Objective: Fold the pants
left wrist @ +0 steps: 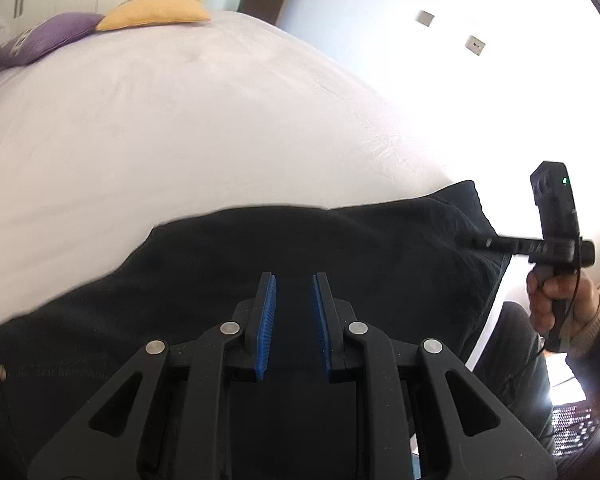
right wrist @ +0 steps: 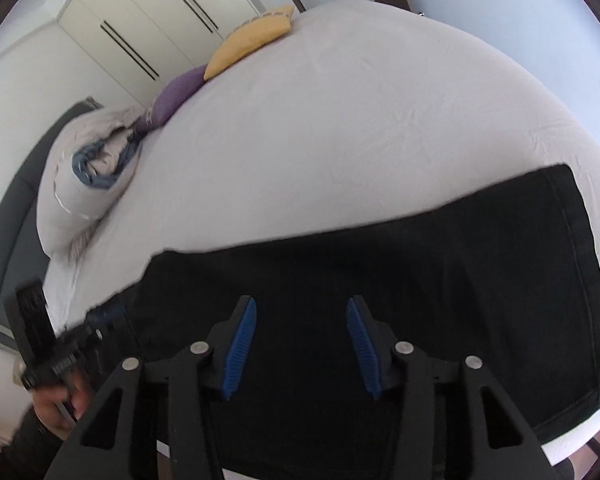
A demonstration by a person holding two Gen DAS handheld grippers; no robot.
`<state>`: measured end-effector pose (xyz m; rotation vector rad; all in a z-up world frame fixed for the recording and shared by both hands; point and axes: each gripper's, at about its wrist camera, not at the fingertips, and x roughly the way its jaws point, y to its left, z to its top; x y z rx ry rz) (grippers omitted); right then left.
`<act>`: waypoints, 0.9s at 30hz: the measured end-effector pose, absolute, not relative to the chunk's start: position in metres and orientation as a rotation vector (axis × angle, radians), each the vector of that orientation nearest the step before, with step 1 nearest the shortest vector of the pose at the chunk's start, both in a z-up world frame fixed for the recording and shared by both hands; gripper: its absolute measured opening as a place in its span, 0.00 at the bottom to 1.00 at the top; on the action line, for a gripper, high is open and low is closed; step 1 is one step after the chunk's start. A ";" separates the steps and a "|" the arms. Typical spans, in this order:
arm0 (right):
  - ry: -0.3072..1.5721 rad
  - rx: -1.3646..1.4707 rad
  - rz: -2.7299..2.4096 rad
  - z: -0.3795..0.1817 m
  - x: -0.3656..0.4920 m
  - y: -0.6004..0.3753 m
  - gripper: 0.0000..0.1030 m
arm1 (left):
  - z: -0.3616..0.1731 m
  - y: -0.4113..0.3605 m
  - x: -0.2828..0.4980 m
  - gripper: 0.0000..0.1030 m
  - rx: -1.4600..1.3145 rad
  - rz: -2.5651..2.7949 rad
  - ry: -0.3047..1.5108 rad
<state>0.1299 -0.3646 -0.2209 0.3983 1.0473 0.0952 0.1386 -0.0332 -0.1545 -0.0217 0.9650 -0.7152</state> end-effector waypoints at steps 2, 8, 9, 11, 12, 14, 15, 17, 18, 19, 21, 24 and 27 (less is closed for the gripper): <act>1.075 0.486 0.007 -0.244 0.118 -0.390 0.41 | -0.166 -0.065 0.166 0.17 -0.013 -0.822 1.053; 1.032 0.565 -0.106 -0.245 0.097 -0.445 0.03 | -0.220 -0.108 0.228 0.17 0.051 -0.761 1.192; 1.036 0.545 -0.124 -0.243 0.095 -0.447 0.01 | -0.218 -0.108 0.238 0.17 0.045 -0.723 1.183; 1.044 0.483 -0.186 -0.240 0.090 -0.452 0.00 | -0.214 -0.107 0.254 0.17 0.084 -0.608 1.143; 1.050 0.485 -0.207 -0.238 0.086 -0.455 0.00 | -0.216 -0.105 0.263 0.17 0.089 -0.566 1.150; 1.067 0.500 -0.236 -0.229 0.078 -0.454 0.05 | -0.209 -0.095 0.270 0.17 0.044 -0.530 1.154; 1.046 0.498 -0.223 -0.220 0.073 -0.448 0.17 | -0.198 -0.092 0.268 0.17 0.024 -0.541 1.129; 0.975 0.518 -0.101 -0.204 0.068 -0.428 0.27 | -0.175 -0.088 0.252 0.17 -0.017 -0.610 1.079; 0.969 0.531 -0.027 -0.201 0.067 -0.418 0.33 | -0.168 -0.084 0.244 0.17 -0.025 -0.648 1.065; 0.979 0.537 0.027 -0.202 0.069 -0.408 0.37 | -0.164 -0.082 0.234 0.17 -0.028 -0.688 1.059; 1.029 0.528 0.069 -0.217 0.076 -0.396 0.38 | -0.169 -0.085 0.214 0.17 -0.005 -0.727 1.095; 1.126 0.542 0.009 -0.246 0.070 -0.405 0.21 | -0.203 -0.089 0.176 0.17 0.081 -0.735 1.169; 1.161 0.499 -0.072 -0.242 0.056 -0.420 0.02 | -0.219 -0.065 0.142 0.17 0.145 -0.716 1.121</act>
